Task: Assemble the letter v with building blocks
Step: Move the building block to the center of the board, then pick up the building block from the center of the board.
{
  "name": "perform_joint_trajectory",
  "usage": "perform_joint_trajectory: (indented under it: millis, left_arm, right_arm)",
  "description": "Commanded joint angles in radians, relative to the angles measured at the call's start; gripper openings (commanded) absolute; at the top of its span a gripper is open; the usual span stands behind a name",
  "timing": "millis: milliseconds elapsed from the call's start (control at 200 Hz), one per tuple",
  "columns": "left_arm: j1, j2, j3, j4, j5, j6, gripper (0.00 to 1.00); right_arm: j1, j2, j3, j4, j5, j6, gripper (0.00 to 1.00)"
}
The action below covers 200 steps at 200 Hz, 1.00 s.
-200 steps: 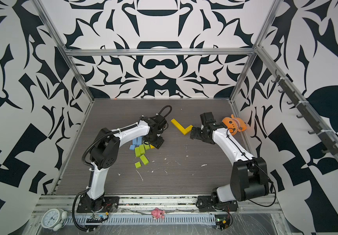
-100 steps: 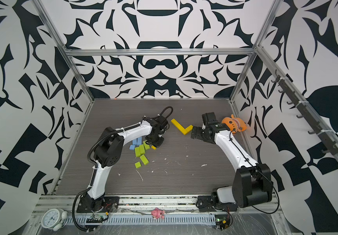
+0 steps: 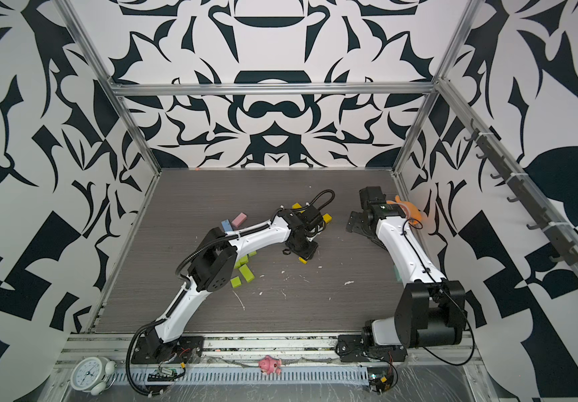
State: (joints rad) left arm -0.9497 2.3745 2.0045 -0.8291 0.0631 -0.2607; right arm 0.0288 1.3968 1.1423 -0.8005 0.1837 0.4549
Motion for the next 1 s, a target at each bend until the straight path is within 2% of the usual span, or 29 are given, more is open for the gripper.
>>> perform_joint_trajectory:
  millis: [0,100,230,275,300,370,520,685,815,940,995]
  left_arm:
    - [0.021,-0.049,-0.031,-0.009,0.019,-0.043,0.54]
    - [0.039,-0.134,-0.069,0.021,0.019,-0.046,0.70]
    - [0.076,-0.259,-0.122,0.026,0.005,-0.034,0.82]
    - [0.092,-0.320,-0.173,0.051,0.002,-0.031,0.84]
    - [0.103,-0.358,-0.212,0.076,0.013,-0.031,0.91]
    - [0.139,-0.466,-0.332,0.165,0.059,-0.048,1.00]
    - [0.232,-0.687,-0.620,0.411,0.233,-0.148,0.99]
    - [0.270,-0.837,-0.857,0.603,0.335,-0.244,0.99]
    - [0.279,-0.920,-1.025,0.749,0.391,-0.343,0.99]
    - [0.286,-0.974,-1.133,0.809,0.399,-0.387,0.99]
    - [0.290,-0.995,-1.170,0.830,0.406,-0.399,1.00]
  right_arm:
    - [-0.028,-0.039,-0.005,-0.010,-0.070,0.007,0.99]
    - [-0.029,-0.060,-0.032,0.028,-0.133,-0.010,1.00]
    - [-0.029,-0.043,-0.024,0.023,-0.161,0.030,1.00]
    - [-0.020,-0.029,-0.020,0.019,-0.169,0.055,0.99]
    - [-0.012,-0.022,-0.019,0.018,-0.172,0.068,1.00]
    - [0.035,0.001,-0.017,0.017,-0.154,0.101,0.99]
    - [0.203,0.060,0.016,0.001,-0.056,0.160,0.99]
    - [0.368,0.141,0.050,0.003,0.000,0.255,0.99]
    - [0.483,0.208,0.058,0.016,0.083,0.345,1.00]
    - [0.553,0.293,0.101,0.007,0.086,0.401,0.99]
    - [0.569,0.328,0.115,0.008,0.076,0.430,0.96]
